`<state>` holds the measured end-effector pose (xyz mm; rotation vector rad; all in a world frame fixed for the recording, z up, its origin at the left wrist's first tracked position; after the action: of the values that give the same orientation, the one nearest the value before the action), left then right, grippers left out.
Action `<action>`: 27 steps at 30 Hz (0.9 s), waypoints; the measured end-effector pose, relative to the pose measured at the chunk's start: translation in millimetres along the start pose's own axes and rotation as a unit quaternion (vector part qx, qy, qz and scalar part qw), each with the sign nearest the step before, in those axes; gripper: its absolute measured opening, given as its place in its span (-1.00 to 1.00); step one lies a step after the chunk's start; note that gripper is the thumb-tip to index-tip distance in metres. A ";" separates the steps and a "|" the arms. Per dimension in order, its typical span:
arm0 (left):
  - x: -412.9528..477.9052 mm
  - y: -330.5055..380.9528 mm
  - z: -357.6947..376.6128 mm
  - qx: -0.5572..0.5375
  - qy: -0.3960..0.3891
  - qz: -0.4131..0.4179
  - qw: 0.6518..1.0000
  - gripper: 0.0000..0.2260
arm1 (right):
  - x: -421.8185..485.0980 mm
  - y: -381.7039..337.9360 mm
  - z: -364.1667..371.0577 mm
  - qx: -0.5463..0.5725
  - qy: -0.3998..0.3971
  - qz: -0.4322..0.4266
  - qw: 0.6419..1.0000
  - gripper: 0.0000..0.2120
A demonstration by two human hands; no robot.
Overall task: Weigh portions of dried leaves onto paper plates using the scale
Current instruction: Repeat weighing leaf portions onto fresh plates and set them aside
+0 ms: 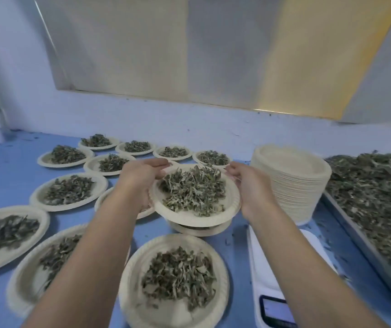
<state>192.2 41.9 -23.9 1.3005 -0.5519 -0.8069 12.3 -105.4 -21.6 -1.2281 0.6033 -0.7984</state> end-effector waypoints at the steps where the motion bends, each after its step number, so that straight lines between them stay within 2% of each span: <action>1: 1.5 5.0 -18.1 0.003 0.023 0.010 1.000 -0.71 | 7.1 8.9 17.0 0.003 -0.016 0.023 1.000 -0.84; 4: 4.4 15.6 -71.9 -0.003 0.095 0.033 0.995 -0.71 | 21.5 32.2 73.2 -0.012 -0.068 0.077 0.995 -0.90; 7: 3.8 22.0 -124.4 -0.043 0.179 0.055 0.981 -0.70 | 32.3 51.1 123.1 -0.002 -0.117 0.111 0.987 -0.79; 8: 3.3 24.4 -140.7 -0.058 0.207 0.061 0.975 -0.70 | 33.5 57.6 138.4 0.002 -0.137 0.127 0.982 -0.83; 10: 2.1 28.8 -170.0 -0.085 0.255 0.078 0.960 -0.71 | 30.5 72.7 170.1 0.016 -0.196 0.173 0.965 -0.92; 12: 1.8 32.1 -195.7 -0.100 0.294 0.087 0.947 -0.72 | 28.5 86.2 200.4 0.038 -0.246 0.209 0.946 -0.85; 16: 7.7 31.6 -230.2 -0.121 0.311 0.088 0.939 -0.87 | 41.6 101.5 242.5 0.072 -0.243 0.212 0.944 -0.77; 18: 13.2 27.1 -243.4 -0.117 0.304 0.065 0.943 -0.84 | 51.7 105.6 258.1 0.072 -0.226 0.202 0.950 -0.71; 20: 20.8 20.8 -252.2 -0.091 0.277 0.017 0.956 -0.88 | 56.9 110.1 273.8 0.060 -0.226 0.200 0.952 -0.75; 22: 25.1 15.1 -266.3 -0.066 0.273 -0.024 0.960 -0.91 | 58.3 115.5 289.0 0.051 -0.238 0.207 0.948 -0.86; 25: 25.1 13.3 -297.6 -0.077 0.289 -0.024 0.954 -0.81 | 59.3 123.1 308.5 0.066 -0.259 0.211 0.940 -0.87; 27: 21.6 9.5 -319.6 -0.107 0.311 -0.019 0.944 -0.82 | 59.3 128.8 316.4 0.051 -0.269 0.212 0.938 -0.86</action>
<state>449.7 223.9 -81.5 1.2792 0.0661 -0.4308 319.7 47.8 -68.3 -1.1023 0.3469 -0.1118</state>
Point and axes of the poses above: each hand's wrist, its own x-axis towards the middle knuckle, its own z-axis out of the palm, y = z × x, the point moved 8 cm from there along x, towards the middle knuckle, and after that the axes turned 15 degrees about -y, right-handed, at the moved point
